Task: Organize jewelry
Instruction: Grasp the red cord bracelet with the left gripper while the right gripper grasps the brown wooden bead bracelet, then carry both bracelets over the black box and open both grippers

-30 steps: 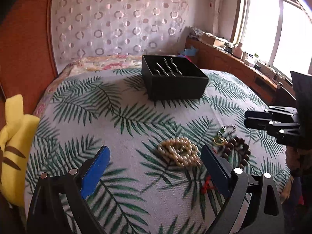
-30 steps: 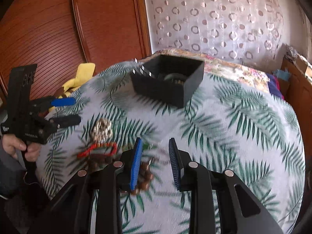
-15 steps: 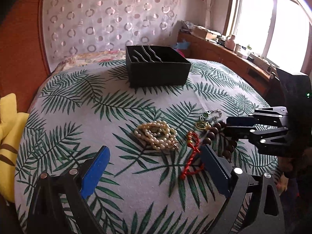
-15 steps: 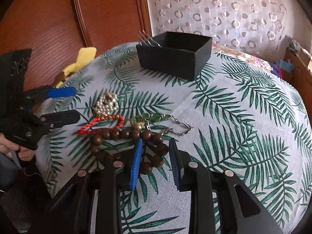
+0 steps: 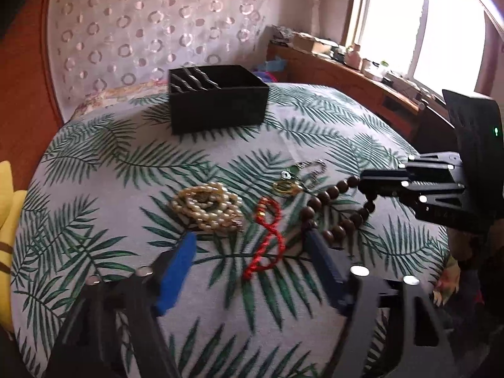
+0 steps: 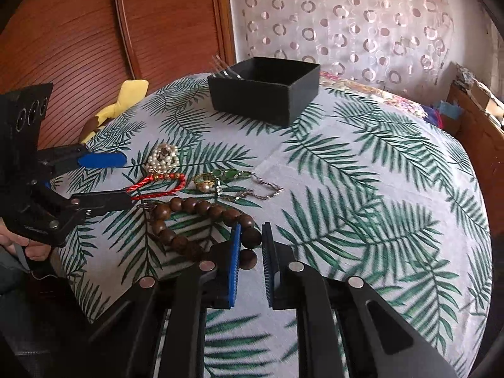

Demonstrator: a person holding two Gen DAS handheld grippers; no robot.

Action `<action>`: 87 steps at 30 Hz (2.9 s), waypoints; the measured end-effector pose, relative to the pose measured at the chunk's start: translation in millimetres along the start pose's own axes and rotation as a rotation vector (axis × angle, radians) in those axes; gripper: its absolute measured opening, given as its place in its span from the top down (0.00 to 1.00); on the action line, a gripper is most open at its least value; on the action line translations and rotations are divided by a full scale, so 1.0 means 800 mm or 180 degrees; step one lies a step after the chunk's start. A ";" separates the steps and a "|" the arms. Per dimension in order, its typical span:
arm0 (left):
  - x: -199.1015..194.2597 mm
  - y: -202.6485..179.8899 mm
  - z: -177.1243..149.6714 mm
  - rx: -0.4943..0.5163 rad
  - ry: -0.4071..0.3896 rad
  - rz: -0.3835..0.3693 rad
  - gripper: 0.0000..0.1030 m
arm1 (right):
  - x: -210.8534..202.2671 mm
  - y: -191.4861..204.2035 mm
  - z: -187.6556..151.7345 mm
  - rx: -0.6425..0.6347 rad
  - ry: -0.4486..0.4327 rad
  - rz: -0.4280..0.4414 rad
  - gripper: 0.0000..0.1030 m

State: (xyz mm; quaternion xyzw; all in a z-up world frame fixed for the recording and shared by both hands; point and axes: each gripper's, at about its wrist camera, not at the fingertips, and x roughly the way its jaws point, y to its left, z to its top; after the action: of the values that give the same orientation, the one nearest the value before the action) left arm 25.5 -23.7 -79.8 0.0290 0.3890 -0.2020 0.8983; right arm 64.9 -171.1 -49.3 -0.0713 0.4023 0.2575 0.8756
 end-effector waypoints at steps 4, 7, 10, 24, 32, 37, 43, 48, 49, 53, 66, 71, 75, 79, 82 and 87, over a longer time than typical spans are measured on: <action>0.011 -0.008 0.000 0.0047 0.0076 -0.0015 0.64 | -0.003 -0.006 -0.003 0.0041 -0.0018 -0.0010 0.85; 0.015 -0.005 -0.001 0.0042 0.0107 -0.0025 0.86 | -0.004 -0.007 -0.003 0.0051 -0.0036 0.0000 0.85; 0.014 -0.002 0.001 -0.0015 0.0101 -0.0138 0.98 | -0.008 -0.005 0.001 0.0049 -0.0092 0.0015 0.85; -0.030 -0.007 0.060 0.0118 -0.0329 -0.0068 0.98 | -0.046 -0.006 0.051 -0.0052 -0.0454 -0.0095 0.86; -0.033 0.003 0.090 0.0160 -0.0420 0.0016 0.98 | -0.051 -0.010 0.096 -0.0137 -0.0604 -0.0197 0.86; -0.027 0.009 0.107 0.0195 -0.0438 0.0080 0.98 | -0.050 -0.017 0.137 -0.0203 -0.0714 -0.0289 0.86; -0.030 0.018 0.135 0.0182 -0.0520 0.0115 0.98 | -0.043 -0.020 0.186 -0.0295 -0.0823 -0.0395 0.86; -0.030 0.026 0.161 0.0141 -0.0584 0.0134 0.98 | -0.030 -0.024 0.214 -0.0296 -0.0871 -0.0438 0.86; -0.028 0.029 0.166 0.0123 -0.0592 0.0166 0.98 | -0.027 -0.024 0.216 -0.0289 -0.0877 -0.0437 0.86; -0.019 0.037 0.180 0.0099 -0.0582 0.0199 0.98 | -0.005 -0.031 0.226 -0.0178 -0.0845 -0.0330 0.86; 0.024 0.047 0.219 0.0181 -0.0445 0.0317 0.98 | 0.003 -0.033 0.251 -0.0083 -0.0996 -0.0188 0.85; 0.047 0.052 0.223 0.0158 -0.0369 0.0355 0.98 | 0.009 -0.033 0.255 -0.0059 -0.0954 -0.0139 0.85; 0.053 0.057 0.221 0.0082 -0.0356 0.0325 0.77 | 0.030 -0.037 0.248 -0.0005 -0.0814 -0.0072 0.85; 0.054 0.061 0.220 0.0067 -0.0371 0.0373 0.68 | 0.048 -0.038 0.244 0.0050 -0.0712 -0.0011 0.85; 0.053 0.062 0.222 0.0058 -0.0387 0.0354 0.57 | 0.054 -0.036 0.242 0.0042 -0.0693 -0.0003 0.85; 0.049 0.066 0.222 0.0046 -0.0408 0.0394 0.52 | 0.063 -0.037 0.244 0.0043 -0.0621 0.0011 0.85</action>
State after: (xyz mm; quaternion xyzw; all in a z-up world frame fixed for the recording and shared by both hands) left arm 192.4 -25.6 10.4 0.0464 0.3268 -0.1503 0.9319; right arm 237.8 -111.9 40.9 -0.0392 0.3170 0.2619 0.9107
